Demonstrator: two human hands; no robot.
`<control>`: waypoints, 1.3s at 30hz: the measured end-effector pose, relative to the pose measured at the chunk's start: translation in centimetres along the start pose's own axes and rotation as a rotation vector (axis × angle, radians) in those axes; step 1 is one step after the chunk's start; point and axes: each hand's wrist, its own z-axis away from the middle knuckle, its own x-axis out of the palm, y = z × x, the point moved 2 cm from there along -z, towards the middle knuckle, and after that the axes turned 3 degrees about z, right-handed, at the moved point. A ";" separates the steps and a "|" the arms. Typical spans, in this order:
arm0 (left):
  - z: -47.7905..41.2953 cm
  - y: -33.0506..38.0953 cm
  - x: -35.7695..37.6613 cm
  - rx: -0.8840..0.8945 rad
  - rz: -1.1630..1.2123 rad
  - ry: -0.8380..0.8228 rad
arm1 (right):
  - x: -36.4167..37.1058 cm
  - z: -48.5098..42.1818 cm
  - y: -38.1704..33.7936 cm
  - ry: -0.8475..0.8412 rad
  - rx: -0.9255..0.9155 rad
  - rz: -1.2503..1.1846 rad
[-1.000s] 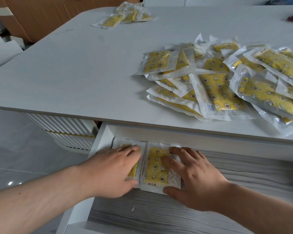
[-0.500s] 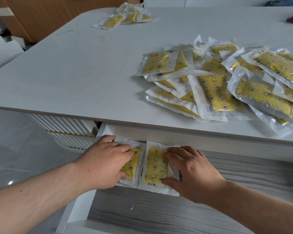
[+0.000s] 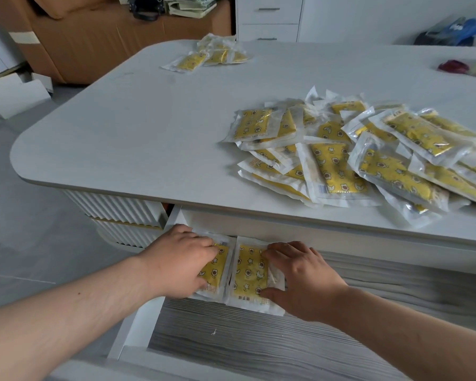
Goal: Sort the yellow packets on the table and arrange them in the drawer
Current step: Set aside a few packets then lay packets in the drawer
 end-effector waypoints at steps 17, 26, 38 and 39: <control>8.9 1.2 -7.6 -0.095 0.406 0.340 | -9.5 7.6 -2.7 0.122 -0.111 -0.252; 6.9 -0.1 -10.6 -0.036 0.680 0.553 | -12.5 4.7 -3.0 0.121 -0.177 -0.331; 9.5 -1.4 -19.8 -0.205 0.919 0.319 | -24.1 4.1 -6.1 0.016 -0.021 -0.411; 10.3 -1.5 -21.4 -0.221 0.950 0.310 | -25.9 4.4 -6.5 0.019 -0.003 -0.414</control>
